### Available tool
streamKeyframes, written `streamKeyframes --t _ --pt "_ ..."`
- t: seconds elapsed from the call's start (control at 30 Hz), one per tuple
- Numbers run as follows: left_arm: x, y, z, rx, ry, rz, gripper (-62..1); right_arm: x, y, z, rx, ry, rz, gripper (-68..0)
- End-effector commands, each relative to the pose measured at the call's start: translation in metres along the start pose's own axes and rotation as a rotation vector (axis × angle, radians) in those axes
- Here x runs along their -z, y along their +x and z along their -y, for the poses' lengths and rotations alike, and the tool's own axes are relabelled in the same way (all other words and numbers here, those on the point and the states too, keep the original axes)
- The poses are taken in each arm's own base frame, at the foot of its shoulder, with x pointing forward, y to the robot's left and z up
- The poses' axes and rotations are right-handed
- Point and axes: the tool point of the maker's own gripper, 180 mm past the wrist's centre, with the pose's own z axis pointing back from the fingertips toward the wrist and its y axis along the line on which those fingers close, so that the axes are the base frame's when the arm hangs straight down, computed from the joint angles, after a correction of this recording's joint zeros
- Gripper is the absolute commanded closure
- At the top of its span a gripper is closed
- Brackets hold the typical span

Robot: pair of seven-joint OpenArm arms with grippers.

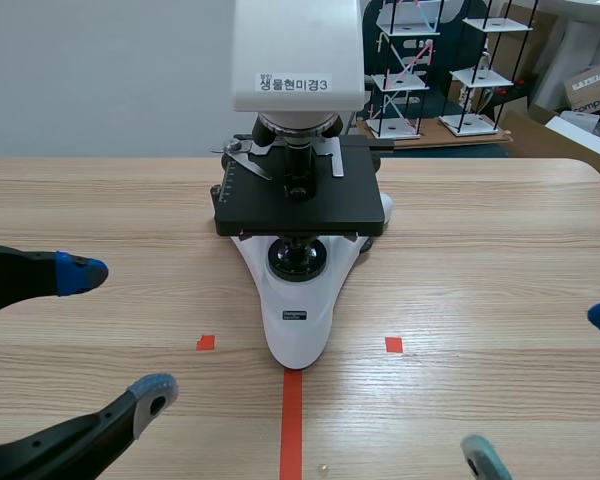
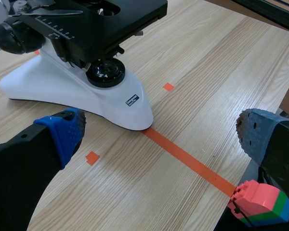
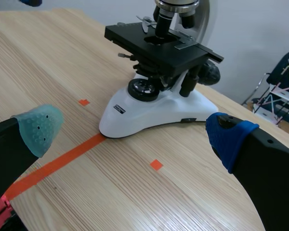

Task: Return to the home posture

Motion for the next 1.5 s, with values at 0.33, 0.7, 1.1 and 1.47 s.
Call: streamKeyframes --t 0.33,0.7,1.1,1.47 --pt "0.0 0.006 0.001 -0.001 -0.004 0.022 -62.3 0.006 0.015 0.001 0.001 0.011 0.055 -67.9" --pt "0.0 0.006 0.001 -0.001 -0.004 0.022 -62.3 0.004 0.015 -0.018 -0.033 0.112 0.052 -67.9" --pt "0.0 0.006 0.001 -0.001 -0.004 0.022 -62.3 0.018 0.025 -0.017 0.075 0.05 0.043 -67.9" --pt "0.0 0.006 0.001 -0.001 -0.004 0.022 -62.3 0.048 0.032 -0.009 0.093 0.121 0.053 -67.9"
